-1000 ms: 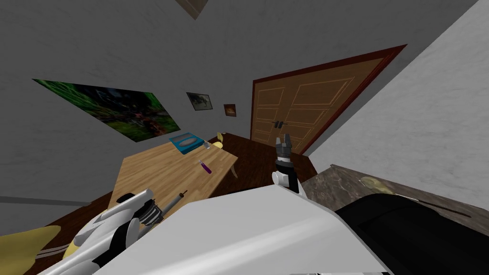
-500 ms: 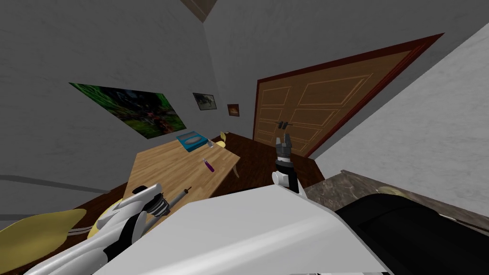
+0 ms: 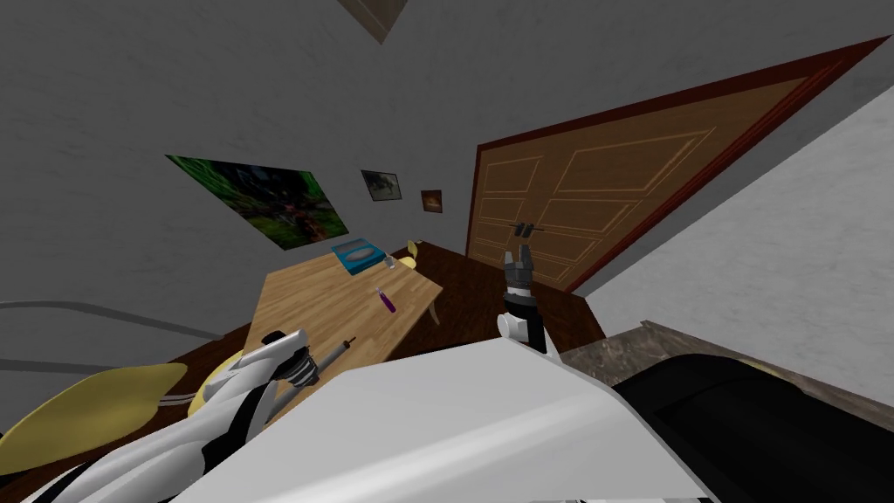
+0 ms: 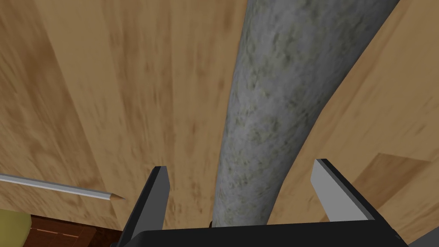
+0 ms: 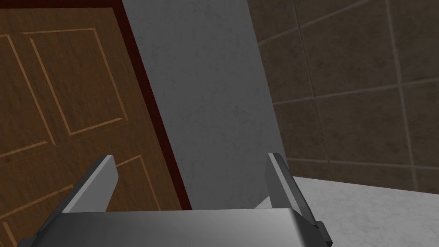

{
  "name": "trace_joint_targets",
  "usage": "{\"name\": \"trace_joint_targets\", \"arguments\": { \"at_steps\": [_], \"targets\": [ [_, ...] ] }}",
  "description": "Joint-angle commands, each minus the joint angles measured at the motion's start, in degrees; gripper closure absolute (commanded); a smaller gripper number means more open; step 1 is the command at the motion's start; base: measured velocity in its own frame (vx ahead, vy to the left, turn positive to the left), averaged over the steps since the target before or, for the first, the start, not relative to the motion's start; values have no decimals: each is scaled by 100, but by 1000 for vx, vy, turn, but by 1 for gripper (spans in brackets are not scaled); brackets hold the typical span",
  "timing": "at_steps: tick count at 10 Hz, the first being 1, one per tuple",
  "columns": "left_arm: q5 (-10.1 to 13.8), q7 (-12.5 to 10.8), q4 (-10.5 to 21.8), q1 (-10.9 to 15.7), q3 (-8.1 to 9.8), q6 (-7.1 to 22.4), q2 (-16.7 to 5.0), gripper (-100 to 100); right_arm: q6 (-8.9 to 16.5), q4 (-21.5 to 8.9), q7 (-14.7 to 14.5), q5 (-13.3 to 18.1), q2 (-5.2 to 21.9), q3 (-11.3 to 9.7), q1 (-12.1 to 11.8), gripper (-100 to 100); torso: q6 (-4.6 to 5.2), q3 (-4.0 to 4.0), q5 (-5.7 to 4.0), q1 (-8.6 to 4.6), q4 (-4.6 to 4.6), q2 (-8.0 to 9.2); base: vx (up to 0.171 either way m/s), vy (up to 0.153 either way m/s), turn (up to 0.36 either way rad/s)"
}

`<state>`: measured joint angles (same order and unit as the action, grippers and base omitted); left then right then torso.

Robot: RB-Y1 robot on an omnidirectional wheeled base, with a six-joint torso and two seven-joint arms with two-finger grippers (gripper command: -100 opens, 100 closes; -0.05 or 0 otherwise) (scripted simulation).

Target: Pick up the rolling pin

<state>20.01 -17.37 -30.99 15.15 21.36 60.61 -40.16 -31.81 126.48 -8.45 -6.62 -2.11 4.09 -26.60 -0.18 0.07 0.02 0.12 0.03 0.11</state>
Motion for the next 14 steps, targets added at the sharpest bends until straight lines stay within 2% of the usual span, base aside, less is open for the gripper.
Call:
{"name": "trace_joint_targets", "arguments": {
  "at_steps": [1, 2, 3, 4, 5, 6, 7, 8, 12, 13, 14],
  "targets": [
    [71, -62, 78, 82, -278, -50, 1, -100, 0, 0, 0, 0, 0, 0, 0, 0, 0, 0, 0, 0, 0, 0, 12, 11, 103],
    [228, -184, 127, 202, -458, -106, 8, -100, 0, 0, 0, 0, 0, -1, 1, 0, 5, -1, 0, -1, 0, -1, 21, 19, 166],
    [228, -184, 127, 202, -637, -106, 8, -100, 0, 0, 0, 0, 0, 0, 0, 0, 2, -2, 0, 1, -1, -4, 19, 14, 85],
    [384, -306, 177, 322, -810, -161, 15, -100, 0, 0, 0, 0, 0, -1, 1, 0, 5, -2, 1, 0, -1, -3, 15, 17, 151],
    [384, -306, 177, 322, -994, -161, 15, -100, 0, 0, 0, 0, 0, 0, 0, 0, 3, -2, 0, 1, -1, -3, 14, 12, 98],
    [384, -306, 177, 322, -1081, -161, 15, -100, 0, 0, 0, 0, 0, -1, 1, 0, 4, -1, 1, -1, -1, -2, 7, 4, 6],
    [378, -301, 182, 323, -1007, -159, 11, -100, 0, 0, 0, 0, 0, -1, 1, 0, 6, 0, 0, -3, 0, 1, 0, 0, 0],
    [380, -302, 179, 321, -1020, -160, 11, 100, 0, 0, 0, 0, 0, -1, 1, 0, 5, 2, -1, -5, 1, 3, 0, 0, 0],
    [378, -298, 177, 323, -1021, -162, 11, 100, 0, 0, 0, 0, 0, -1, 1, 0, 3, 1, 1, -1, 0, 3, 0, 0, 0],
    [379, -300, 178, 322, -1020, -161, 12, 0, 0, 0, 0, 0, 0, -1, 1, 0, 4, 2, 0, -3, 1, 4, 0, 0, 0],
    [228, -184, 127, 202, -734, -106, 8, 100, 0, 0, 0, 0, 0, -1, 1, 0, 4, 2, -1, -4, 1, 4, -16, -12, -205]
  ]
}}
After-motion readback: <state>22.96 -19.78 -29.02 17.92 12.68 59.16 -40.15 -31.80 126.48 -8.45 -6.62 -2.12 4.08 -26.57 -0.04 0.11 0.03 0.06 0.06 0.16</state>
